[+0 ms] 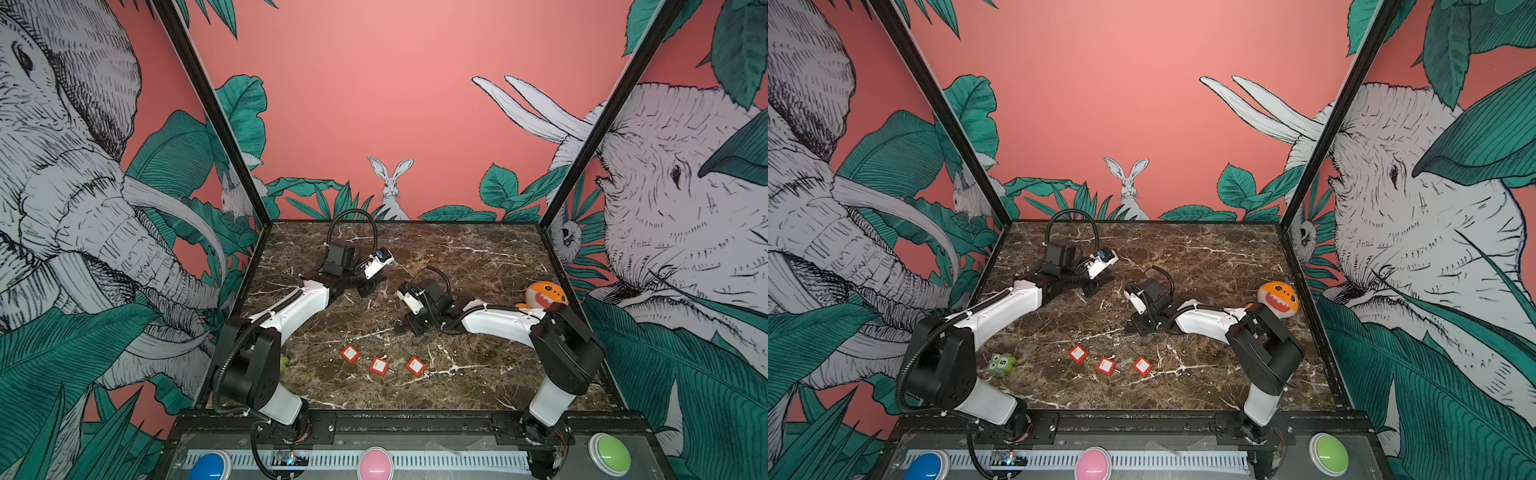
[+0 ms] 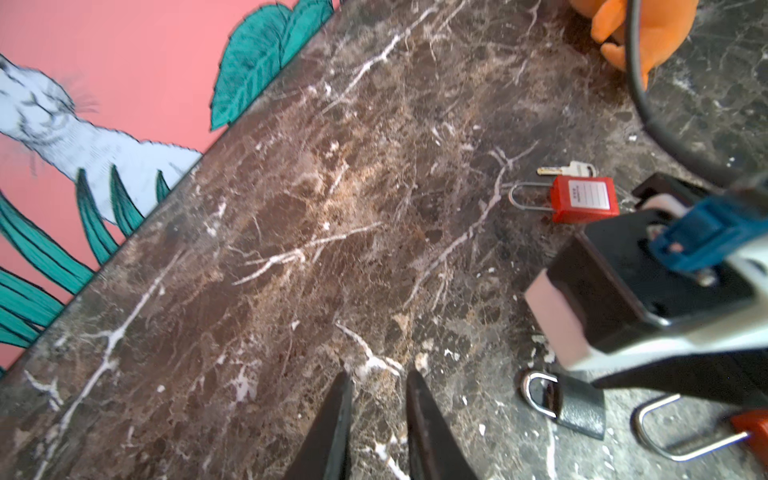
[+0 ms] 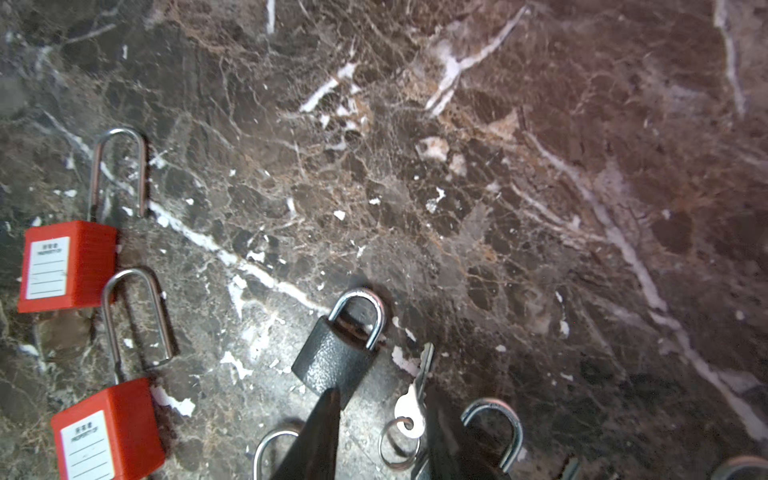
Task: Lock with the key
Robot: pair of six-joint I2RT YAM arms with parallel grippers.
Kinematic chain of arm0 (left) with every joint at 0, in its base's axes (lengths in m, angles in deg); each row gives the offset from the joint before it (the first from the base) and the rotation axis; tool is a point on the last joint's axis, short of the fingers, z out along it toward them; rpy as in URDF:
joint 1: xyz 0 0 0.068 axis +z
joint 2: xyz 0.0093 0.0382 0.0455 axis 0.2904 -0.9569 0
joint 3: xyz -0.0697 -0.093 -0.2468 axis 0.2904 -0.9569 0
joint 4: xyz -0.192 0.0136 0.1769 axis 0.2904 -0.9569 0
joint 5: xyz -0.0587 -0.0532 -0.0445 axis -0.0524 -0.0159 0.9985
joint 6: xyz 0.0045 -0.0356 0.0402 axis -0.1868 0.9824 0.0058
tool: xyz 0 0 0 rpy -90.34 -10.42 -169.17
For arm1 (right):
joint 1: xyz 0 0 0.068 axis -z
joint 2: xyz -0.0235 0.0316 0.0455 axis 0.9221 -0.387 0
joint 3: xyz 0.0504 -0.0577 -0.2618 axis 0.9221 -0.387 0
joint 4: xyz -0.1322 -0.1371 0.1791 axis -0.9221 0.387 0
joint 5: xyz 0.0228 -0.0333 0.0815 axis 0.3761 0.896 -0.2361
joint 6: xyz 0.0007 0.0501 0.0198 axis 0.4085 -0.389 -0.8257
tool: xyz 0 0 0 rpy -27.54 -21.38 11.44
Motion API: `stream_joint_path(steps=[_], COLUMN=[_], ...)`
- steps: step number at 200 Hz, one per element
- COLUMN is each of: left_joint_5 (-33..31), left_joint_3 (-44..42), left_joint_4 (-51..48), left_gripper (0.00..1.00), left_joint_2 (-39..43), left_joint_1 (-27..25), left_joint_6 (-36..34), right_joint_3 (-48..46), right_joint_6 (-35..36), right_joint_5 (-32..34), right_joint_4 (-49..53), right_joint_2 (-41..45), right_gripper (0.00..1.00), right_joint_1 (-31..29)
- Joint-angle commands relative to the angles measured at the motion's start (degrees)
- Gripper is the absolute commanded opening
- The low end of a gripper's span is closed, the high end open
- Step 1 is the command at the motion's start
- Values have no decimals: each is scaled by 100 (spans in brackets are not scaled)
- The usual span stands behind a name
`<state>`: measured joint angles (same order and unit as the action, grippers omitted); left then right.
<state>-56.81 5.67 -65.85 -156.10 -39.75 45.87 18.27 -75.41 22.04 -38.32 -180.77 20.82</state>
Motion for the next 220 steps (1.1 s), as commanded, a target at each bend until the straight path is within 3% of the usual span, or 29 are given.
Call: stream_joint_path(steps=[1,46,68,75,79,83,120,174,220], left_joint_5=[165,22,-42,-106,-146,-181,-762,-983,-1361], left_joint_3=[-195,-567,-866,-942,-966,-997,-971,-744,-715], left_joint_4=[558,1310,1921,2075,2154,2209,2154,1312,1393], left_gripper=[27,35,61,79,95,99,100,100,100], left_joint_2=[326,665,708,717,708,709,667,697,599], left_joint_1=[18,15,19,18,17,19,16,18,62], left_joint_6=[141,158,308,460,559,624,1499,1634,1914], right_joint_3=[-300,-872,-1294,-1399,-1451,-1502,-1751,-1439,-1108], right_joint_6=[225,824,1246,1323,1362,1408,1633,1650,1353], right_joint_5=[48,-217,-456,-499,-536,-594,-571,-256,287], right_joint_4=[-335,28,249,336,382,442,749,1025,1000], right_joint_2=[361,1074,1501,1617,1678,1739,2064,1572,1029], right_gripper=[39,48,51,52,52,52,59,65,67], right_joint_1=[-43,-141,-300,-352,-372,-404,-669,-1078,-1280])
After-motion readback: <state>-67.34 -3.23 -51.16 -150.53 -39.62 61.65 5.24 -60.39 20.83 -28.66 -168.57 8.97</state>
